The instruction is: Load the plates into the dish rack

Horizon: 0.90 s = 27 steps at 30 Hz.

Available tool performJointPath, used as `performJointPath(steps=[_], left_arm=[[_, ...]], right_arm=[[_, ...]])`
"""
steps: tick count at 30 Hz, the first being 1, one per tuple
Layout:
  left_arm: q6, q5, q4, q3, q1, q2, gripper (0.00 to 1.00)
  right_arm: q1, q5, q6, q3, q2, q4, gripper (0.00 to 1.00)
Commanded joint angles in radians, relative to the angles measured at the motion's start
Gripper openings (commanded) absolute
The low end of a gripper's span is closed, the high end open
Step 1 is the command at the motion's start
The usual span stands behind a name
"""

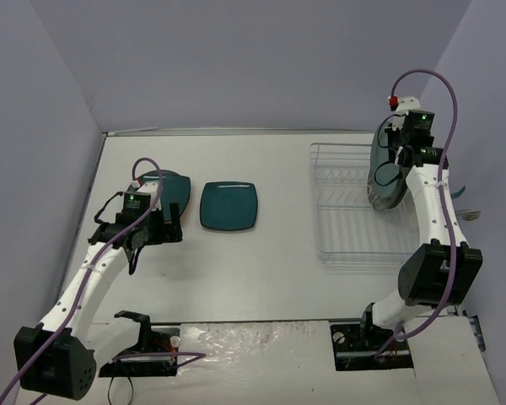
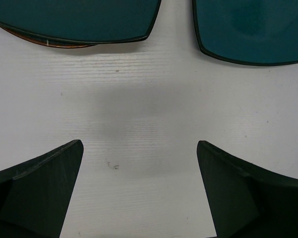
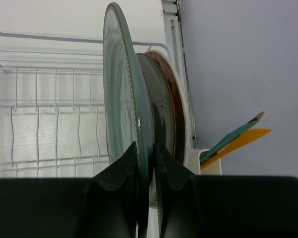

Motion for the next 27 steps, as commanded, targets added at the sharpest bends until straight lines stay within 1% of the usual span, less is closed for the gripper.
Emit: performJointPath(steps=[1,5,8,13,16,20,21,23,25,27], left_arm=[[0.02,-0.018,0.051,0.034,0.0,0.006,0.97],[0.019,-0.018,0.049,0.034,0.0,0.008,0.97],[0.018,-0.015,0.052,0.032,0.0,0.008,0.97],[0.021,-0.015,0.055,0.034,0.006,0.015,0.97],[0.017,-0.007,0.055,0.035,0.008,0.015,0.97],[0.007,-0.006,0.052,0.027,0.009,-0.007,0.97],[0.002,-0.006,0.049,0.027,0.009,-0.015,0.97],[-0.007,-0.006,0.037,0.032,0.008,-0.029,0.97],[-0.013,-0.005,0.035,0.035,0.009,-0.037,0.97],[-0.038,-0.001,0.03,0.042,0.009,-0.043,0.97]], right_arm=[[-0.011,-0.023,0.019,-0.034,-0.009,0.218,0.0],[-0.011,-0.033,0.045,-0.097,0.002,0.258,0.0],[-0.01,-0.09,0.08,-0.144,0.0,0.28,0.0],[-0.008,-0.116,0.132,-0.224,0.001,0.343,0.0],[-0.009,-0.124,0.15,-0.251,-0.011,0.354,0.06],[-0.009,-0.129,0.176,-0.269,-0.043,0.363,0.17],[-0.009,-0.13,0.185,-0.27,-0.05,0.364,0.24],[-0.008,-0.146,0.208,-0.265,-0.059,0.364,0.4],[-0.008,-0.167,0.213,-0.26,-0.076,0.364,0.5],[-0.001,-0.177,0.232,-0.251,-0.112,0.358,0.66]])
